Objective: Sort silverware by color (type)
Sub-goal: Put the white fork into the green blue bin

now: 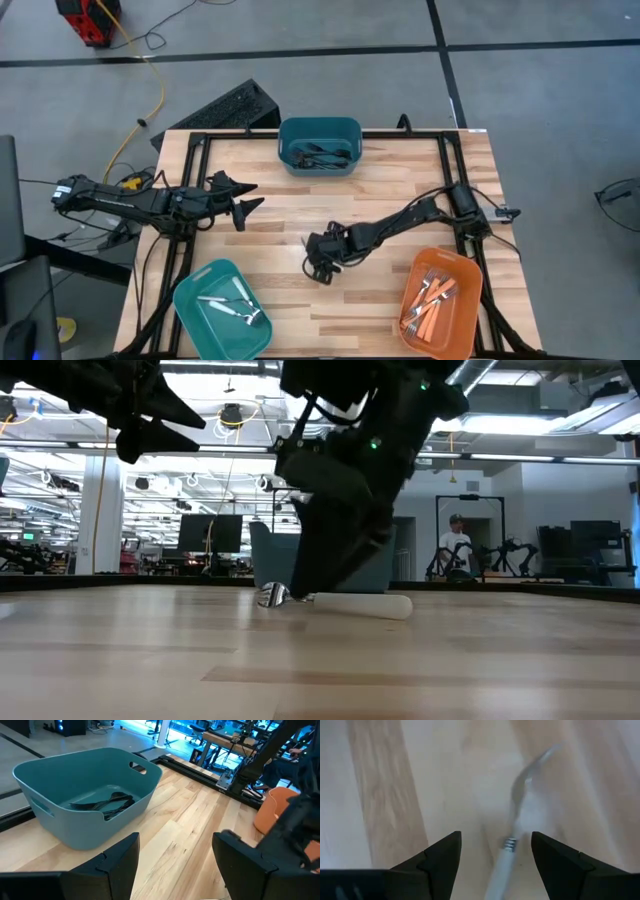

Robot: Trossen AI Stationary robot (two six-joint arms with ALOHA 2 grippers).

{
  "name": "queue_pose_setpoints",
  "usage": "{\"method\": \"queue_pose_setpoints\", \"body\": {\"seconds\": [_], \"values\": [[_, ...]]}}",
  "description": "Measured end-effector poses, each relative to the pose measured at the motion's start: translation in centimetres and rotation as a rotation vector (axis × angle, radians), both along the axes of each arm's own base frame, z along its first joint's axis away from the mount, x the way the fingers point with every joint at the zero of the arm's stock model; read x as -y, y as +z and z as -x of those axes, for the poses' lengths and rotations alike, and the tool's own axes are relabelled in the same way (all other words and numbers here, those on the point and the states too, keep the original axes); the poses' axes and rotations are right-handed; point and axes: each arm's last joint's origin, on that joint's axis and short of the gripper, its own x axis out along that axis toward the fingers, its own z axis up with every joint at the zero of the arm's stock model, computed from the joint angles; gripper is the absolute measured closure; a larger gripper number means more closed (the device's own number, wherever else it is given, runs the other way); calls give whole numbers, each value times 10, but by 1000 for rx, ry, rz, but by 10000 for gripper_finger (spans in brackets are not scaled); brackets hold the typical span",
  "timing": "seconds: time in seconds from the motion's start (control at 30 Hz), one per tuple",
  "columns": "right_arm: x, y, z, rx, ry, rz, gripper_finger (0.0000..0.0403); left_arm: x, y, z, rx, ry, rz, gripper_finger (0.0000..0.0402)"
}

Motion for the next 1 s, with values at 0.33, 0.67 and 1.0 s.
{"method": "queue_pose_setpoints", "body": {"seconds": [0.33,0.67,1.0], "values": [[12,-9,6,-114,-54,15,144,0,0,0,-2,3,-1,167],[7,-17,6,-135,-60,22,251,0,0,0,-2,2,0,167],[7,-19,7,-135,-94,41,347,0,0,0,5,2,16,167]]}}
